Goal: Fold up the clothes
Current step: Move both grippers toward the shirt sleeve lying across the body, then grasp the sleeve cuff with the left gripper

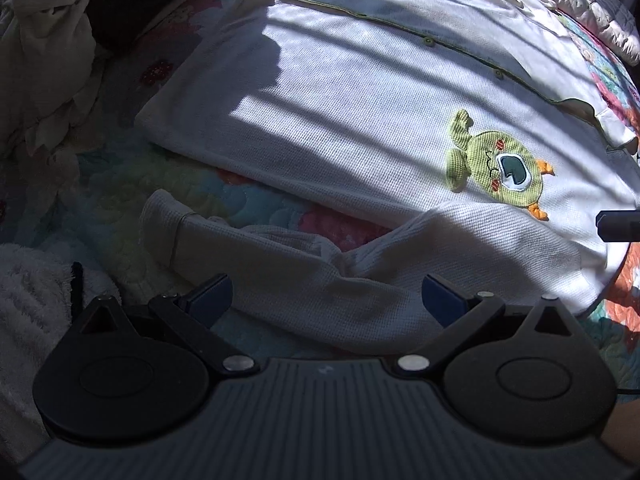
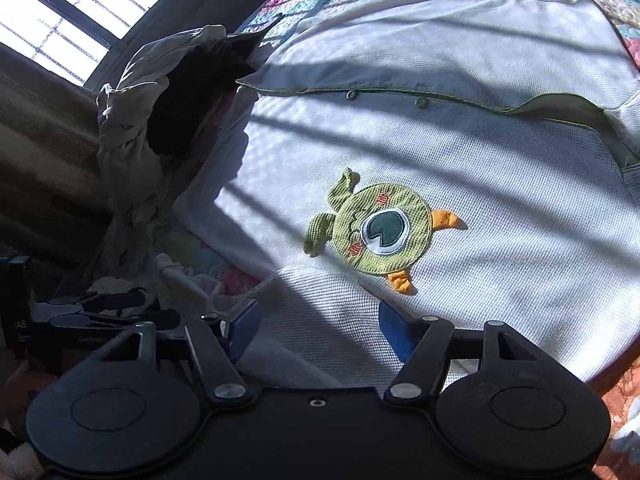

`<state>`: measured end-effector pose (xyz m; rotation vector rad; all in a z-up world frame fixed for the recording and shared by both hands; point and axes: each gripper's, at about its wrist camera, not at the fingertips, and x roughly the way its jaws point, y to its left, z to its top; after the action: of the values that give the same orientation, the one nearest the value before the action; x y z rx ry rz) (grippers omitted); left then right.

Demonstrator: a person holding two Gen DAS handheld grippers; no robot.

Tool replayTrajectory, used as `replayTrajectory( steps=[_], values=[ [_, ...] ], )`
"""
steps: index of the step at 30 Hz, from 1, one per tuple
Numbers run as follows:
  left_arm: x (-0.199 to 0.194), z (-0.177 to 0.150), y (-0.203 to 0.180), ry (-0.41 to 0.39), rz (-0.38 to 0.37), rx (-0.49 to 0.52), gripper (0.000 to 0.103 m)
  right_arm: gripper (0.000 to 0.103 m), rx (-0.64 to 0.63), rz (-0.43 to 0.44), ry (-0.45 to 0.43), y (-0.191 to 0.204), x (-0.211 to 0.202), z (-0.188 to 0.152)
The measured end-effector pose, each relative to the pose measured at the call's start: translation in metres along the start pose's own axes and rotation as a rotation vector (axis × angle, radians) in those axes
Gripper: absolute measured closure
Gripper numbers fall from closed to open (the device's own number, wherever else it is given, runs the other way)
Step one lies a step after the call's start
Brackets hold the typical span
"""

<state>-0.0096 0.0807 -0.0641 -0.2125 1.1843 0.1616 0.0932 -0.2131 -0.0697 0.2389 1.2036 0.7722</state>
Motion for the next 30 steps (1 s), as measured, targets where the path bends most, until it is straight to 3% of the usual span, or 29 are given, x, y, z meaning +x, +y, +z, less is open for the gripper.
replayTrajectory(
  steps=[6,8,11,12,18,20,21,22,23,24,25,26,30],
  values=[
    [0.037,-0.007,0.022,0.082,-0.027,-0.118,0.006,0.060,-0.317,0.040,0.182,0.052,0.069,-0.008],
    [0.046,-0.008,0.024,0.106,-0.011,-0.127,0.006,0.059,-0.387,0.025,0.234,0.066,0.093,-0.013],
    [0.058,-0.010,0.026,0.143,0.003,-0.142,0.005,0.042,-0.448,-0.007,0.326,0.080,0.124,-0.019],
    [0.062,-0.011,0.027,0.155,0.004,-0.149,0.005,0.040,-0.470,-0.026,0.355,0.083,0.133,-0.021],
    [0.085,-0.013,0.026,0.165,0.027,-0.142,0.005,0.039,-0.592,-0.075,0.376,0.093,0.151,-0.038],
    [0.089,-0.015,0.022,0.153,0.039,-0.119,0.006,0.047,-0.639,-0.070,0.364,0.095,0.150,-0.042],
    [0.087,-0.016,0.021,0.126,0.032,-0.116,0.009,0.065,-0.661,-0.081,0.356,0.096,0.149,-0.044],
    [0.083,-0.016,0.020,0.096,0.023,-0.115,0.027,0.078,-0.660,-0.080,0.352,0.096,0.147,-0.043],
    [0.077,-0.016,0.017,0.069,0.000,-0.101,0.053,0.098,-0.655,-0.075,0.348,0.096,0.145,-0.042],
    [0.071,-0.017,0.014,0.041,-0.026,-0.086,0.065,0.098,-0.649,-0.066,0.337,0.095,0.142,-0.041],
    [0.065,-0.017,0.011,0.014,-0.052,-0.070,0.084,0.098,-0.642,-0.057,0.324,0.095,0.137,-0.040],
    [0.058,-0.017,0.006,-0.014,-0.054,-0.047,0.088,0.098,-0.636,-0.047,0.311,0.094,0.133,-0.039],
    [0.038,-0.011,-0.010,-0.104,-0.058,0.015,0.088,0.098,-0.601,-0.009,0.222,0.089,0.110,-0.033]
  ],
)
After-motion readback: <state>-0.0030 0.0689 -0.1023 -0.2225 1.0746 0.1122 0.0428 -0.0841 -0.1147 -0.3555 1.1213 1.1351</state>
